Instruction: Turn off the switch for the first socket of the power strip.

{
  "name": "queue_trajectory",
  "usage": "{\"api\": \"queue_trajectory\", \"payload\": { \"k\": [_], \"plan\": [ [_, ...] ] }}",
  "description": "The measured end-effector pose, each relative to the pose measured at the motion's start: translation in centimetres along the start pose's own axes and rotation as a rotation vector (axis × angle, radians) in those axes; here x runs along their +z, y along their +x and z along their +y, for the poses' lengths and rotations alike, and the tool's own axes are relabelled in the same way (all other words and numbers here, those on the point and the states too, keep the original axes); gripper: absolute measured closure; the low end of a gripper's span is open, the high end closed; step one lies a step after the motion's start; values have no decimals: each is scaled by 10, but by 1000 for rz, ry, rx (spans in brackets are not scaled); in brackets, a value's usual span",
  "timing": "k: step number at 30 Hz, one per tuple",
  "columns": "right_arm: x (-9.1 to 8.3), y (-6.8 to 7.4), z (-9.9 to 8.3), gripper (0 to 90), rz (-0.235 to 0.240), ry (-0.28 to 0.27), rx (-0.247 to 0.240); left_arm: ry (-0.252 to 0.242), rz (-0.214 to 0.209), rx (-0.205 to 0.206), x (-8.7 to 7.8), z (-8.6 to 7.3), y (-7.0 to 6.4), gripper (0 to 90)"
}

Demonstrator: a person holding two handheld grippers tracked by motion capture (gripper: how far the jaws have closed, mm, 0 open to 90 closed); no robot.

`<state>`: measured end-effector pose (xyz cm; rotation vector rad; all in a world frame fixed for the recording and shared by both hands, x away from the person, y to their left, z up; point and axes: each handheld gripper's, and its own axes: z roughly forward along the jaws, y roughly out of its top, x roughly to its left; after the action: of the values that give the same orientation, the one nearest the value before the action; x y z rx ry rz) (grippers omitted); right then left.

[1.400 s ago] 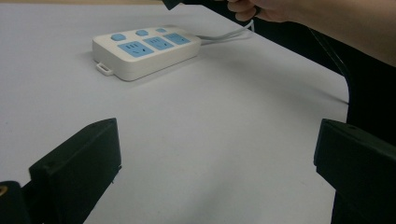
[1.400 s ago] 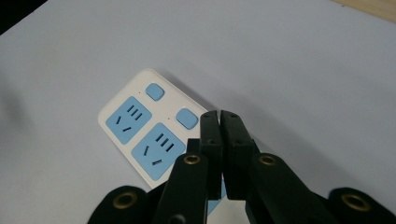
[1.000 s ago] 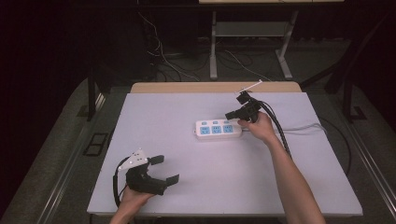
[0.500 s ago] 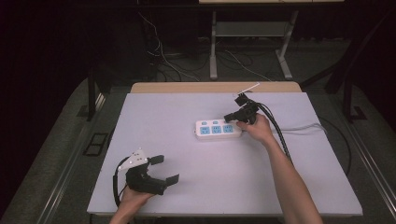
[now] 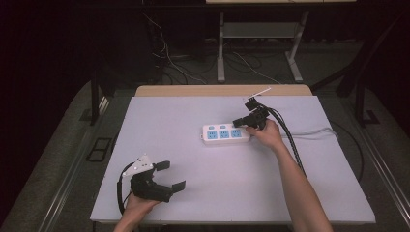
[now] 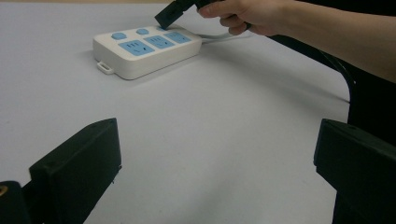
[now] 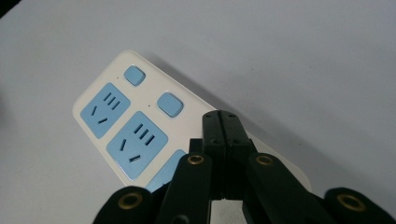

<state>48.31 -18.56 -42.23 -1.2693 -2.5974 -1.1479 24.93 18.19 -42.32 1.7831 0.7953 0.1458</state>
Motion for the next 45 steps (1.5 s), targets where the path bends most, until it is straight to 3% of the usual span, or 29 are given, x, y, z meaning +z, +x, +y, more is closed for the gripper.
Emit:
{"api": "queue_trajectory", "payload": {
  "k": [7, 11, 18, 25, 28, 34, 40, 45],
  "plan": [
    [0, 5, 1, 900, -36, 12, -17, 4, -1, 5, 0, 0, -2, 0],
    [-1, 7, 0, 900, -86, 13, -34, 2, -4, 1, 0, 0, -1, 0],
    [-1, 5, -3, 900, -71, -13, -15, 3, -4, 0, 1, 0, -2, 0],
    [0, 9, -1, 900, -99, 10, -10, 3, -3, 2, 1, -1, -3, 0],
    [2, 16, 3, 900, -135, 46, -43, -1, -3, 3, 1, -1, -4, 0],
    [2, 17, 2, 900, -143, 38, -54, -1, -4, 4, -1, -1, -4, 0],
    [1, 13, 0, 900, -119, 19, -65, 3, -4, -1, 2, -1, -1, 0],
    [0, 14, 2, 900, -121, 33, -78, 4, -4, -1, 1, -1, 0, 0]
  ]
}}
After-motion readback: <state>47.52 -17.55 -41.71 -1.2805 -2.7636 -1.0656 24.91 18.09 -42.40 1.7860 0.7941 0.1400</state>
